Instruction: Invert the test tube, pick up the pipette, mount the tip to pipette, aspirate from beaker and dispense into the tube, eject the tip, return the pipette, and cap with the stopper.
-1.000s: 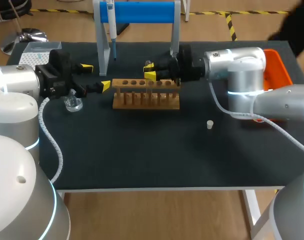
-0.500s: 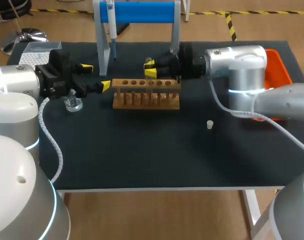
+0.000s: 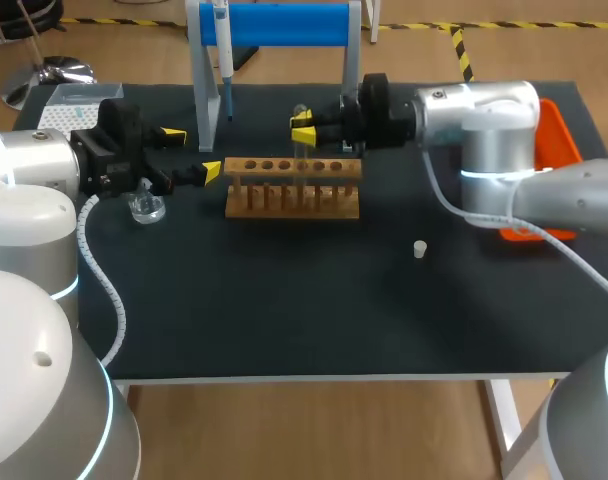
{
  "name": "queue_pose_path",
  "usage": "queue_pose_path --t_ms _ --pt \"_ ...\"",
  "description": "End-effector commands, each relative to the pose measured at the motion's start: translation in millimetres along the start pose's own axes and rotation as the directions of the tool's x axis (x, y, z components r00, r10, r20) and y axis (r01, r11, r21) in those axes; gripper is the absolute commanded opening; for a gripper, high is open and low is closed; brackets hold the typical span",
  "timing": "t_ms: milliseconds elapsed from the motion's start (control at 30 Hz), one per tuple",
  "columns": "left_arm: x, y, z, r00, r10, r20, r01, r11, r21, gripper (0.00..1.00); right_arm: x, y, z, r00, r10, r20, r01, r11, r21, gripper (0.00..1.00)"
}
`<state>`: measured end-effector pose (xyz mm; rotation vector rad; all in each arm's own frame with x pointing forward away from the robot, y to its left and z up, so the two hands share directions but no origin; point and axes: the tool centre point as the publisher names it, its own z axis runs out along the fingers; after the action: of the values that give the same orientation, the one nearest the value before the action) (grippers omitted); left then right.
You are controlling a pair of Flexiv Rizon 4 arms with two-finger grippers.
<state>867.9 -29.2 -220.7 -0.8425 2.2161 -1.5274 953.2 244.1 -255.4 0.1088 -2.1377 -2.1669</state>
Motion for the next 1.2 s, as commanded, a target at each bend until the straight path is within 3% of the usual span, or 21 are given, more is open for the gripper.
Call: queue_pose_path --t_ms 33,1200 --pt "0.6 1.9 1 1.0 0.001 0.003 -0.001 1.0 0.007 1.0 2 4 0 1.0 0.002 0.002 -0.002 1.0 0.006 0.0" --pt "0.6 1.9 1 1.0 0.001 0.003 -0.001 1.0 0.007 1.0 11 47 -2 0.999 -0.02 0.037 0.02 1.0 -0.01 0.0"
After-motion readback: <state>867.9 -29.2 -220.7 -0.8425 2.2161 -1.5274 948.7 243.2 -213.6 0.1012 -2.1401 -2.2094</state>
